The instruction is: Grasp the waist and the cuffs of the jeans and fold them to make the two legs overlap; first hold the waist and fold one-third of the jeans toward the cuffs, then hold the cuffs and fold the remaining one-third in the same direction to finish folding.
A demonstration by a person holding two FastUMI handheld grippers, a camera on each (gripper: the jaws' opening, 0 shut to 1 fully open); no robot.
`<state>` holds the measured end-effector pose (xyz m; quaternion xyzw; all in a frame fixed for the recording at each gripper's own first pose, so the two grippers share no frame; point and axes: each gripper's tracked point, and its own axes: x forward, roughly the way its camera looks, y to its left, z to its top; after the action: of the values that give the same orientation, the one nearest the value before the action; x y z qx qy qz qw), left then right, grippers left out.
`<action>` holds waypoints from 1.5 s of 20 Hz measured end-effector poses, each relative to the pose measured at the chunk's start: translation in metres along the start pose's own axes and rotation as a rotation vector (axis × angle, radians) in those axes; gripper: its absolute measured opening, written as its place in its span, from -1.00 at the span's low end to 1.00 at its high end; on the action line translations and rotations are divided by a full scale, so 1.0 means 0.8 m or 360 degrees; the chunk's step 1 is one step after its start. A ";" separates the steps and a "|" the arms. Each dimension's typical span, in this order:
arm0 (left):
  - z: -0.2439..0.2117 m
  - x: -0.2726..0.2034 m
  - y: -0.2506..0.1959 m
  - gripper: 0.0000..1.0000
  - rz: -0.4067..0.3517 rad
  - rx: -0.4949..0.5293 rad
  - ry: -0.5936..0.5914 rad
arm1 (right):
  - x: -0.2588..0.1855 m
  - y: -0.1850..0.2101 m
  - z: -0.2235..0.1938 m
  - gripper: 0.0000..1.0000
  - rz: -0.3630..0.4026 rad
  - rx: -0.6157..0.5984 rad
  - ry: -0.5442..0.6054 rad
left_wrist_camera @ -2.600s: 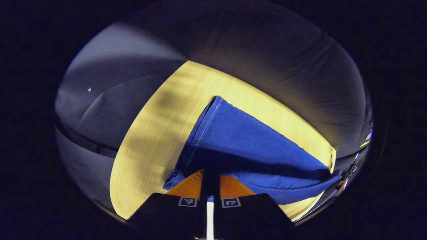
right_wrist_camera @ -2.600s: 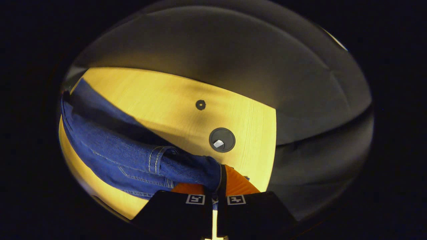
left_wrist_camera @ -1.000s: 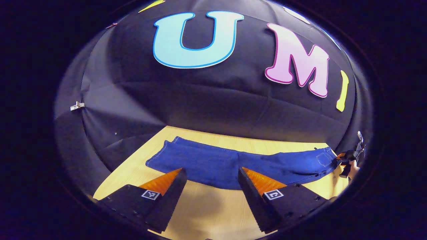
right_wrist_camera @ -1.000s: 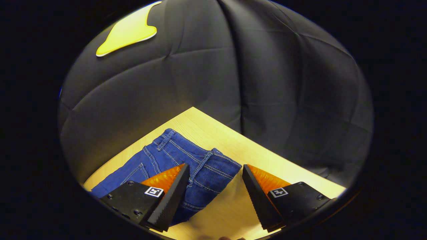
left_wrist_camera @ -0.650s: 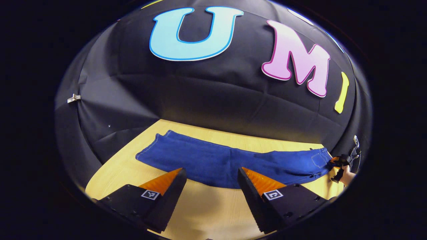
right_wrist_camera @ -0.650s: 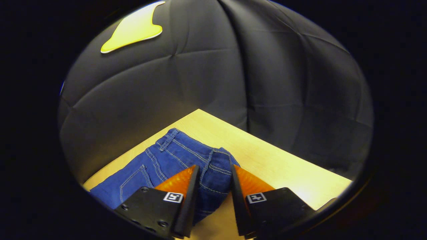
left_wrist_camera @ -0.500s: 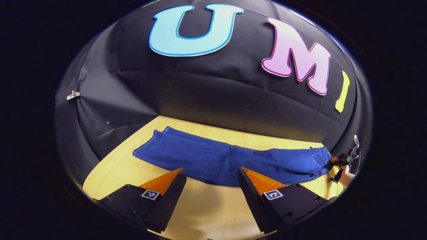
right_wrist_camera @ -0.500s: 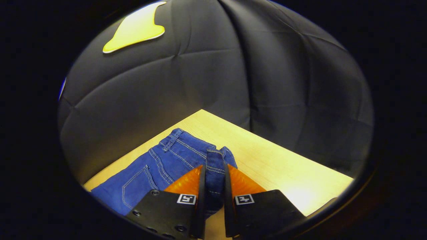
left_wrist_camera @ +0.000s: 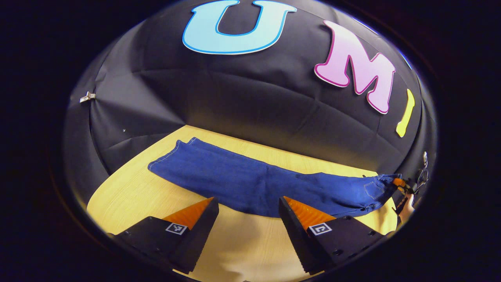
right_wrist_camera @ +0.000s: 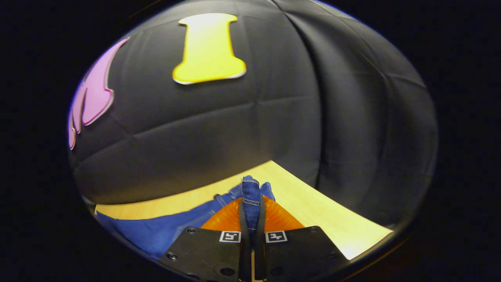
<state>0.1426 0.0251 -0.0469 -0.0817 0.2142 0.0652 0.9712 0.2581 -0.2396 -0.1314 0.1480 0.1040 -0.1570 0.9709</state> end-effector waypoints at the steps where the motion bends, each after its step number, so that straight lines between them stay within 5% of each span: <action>1: -0.001 -0.002 0.000 0.94 0.0002 -0.0008 -0.0003 | -0.017 0.007 0.011 -0.84 0.0035 -0.0018 -0.0037; 12: -0.004 -0.017 0.034 0.94 0.0035 -0.0136 -0.0022 | -0.076 0.018 0.010 -0.85 0.0537 -0.0293 -0.0284; 19: 0.015 -0.004 0.102 0.94 0.0073 -0.0193 -0.0071 | -0.068 0.021 -0.019 -0.86 0.0846 -0.0387 -0.0160; 24: 0.029 0.005 0.168 0.94 0.0168 -0.0176 -0.0094 | -0.028 0.019 -0.074 -0.85 0.0909 -0.0538 0.0069; 26: 0.038 0.014 0.196 0.94 0.0190 -0.0174 -0.0106 | -0.020 0.017 -0.077 -0.75 0.0939 -0.0563 0.0139; 28: 0.049 0.028 0.224 0.94 0.0222 -0.0114 -0.0118 | -0.013 0.031 -0.082 -0.43 0.0999 -0.0502 0.0212; 30: 0.063 0.046 0.247 0.94 0.0228 -0.0023 -0.0140 | -0.027 0.035 -0.088 0.30 0.1035 -0.0442 0.0240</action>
<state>0.1642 0.2309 -0.0434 -0.0702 0.1763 0.1396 0.9719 0.2365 -0.1854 -0.1848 0.0511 0.1430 0.1869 0.9706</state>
